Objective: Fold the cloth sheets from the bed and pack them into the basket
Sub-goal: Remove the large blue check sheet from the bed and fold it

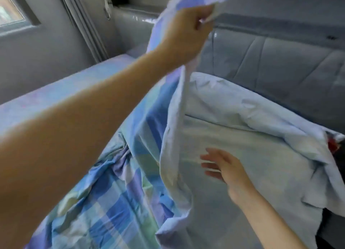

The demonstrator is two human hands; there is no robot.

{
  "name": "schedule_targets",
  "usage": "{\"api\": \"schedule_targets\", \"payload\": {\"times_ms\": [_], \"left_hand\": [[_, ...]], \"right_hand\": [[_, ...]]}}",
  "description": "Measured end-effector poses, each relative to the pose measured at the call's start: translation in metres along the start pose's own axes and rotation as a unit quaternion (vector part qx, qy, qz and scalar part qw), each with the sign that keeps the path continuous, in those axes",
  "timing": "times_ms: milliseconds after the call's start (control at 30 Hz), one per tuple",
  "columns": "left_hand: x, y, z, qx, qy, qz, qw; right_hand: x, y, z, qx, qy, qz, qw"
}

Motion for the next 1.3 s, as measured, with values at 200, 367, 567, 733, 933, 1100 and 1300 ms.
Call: {"api": "schedule_targets", "payload": {"times_ms": [200, 367, 567, 733, 933, 1100, 1300], "left_hand": [[-0.131, -0.002, -0.182, 0.063, 0.415, 0.014, 0.908], [-0.207, 0.005, -0.241, 0.088, 0.499, 0.051, 0.860], [-0.202, 0.017, -0.260, 0.172, 0.457, 0.085, 0.868], [-0.200, -0.001, -0.313, 0.232, 0.481, 0.067, 0.843], [-0.206, 0.005, -0.362, 0.303, 0.427, 0.019, 0.852], [-0.200, 0.006, -0.379, 0.318, 0.358, -0.041, 0.877], [-0.196, 0.015, -0.384, 0.301, 0.324, -0.045, 0.896]], "right_hand": [[-0.025, 0.048, 0.106, 0.338, 0.005, 0.043, 0.940], [-0.005, 0.016, 0.173, 0.161, -0.214, -0.011, 0.964], [-0.017, -0.009, 0.213, 0.085, -0.322, 0.003, 0.943], [-0.027, -0.026, 0.244, 0.156, -0.230, -0.015, 0.960], [-0.053, -0.097, 0.360, 0.026, -0.504, -0.133, 0.853], [-0.047, -0.123, 0.418, 0.029, -0.504, -0.200, 0.840], [-0.018, -0.156, 0.444, 0.208, -0.435, -0.200, 0.853]]}}
Point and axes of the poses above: each hand's wrist, its own x-axis towards the middle knuckle, its own z-axis out of the back of the hand, y = z × x, the point moved 6 cm from there along x, towards the middle knuckle, and after that the axes turned 9 degrees about y, right-handed, at the moved point
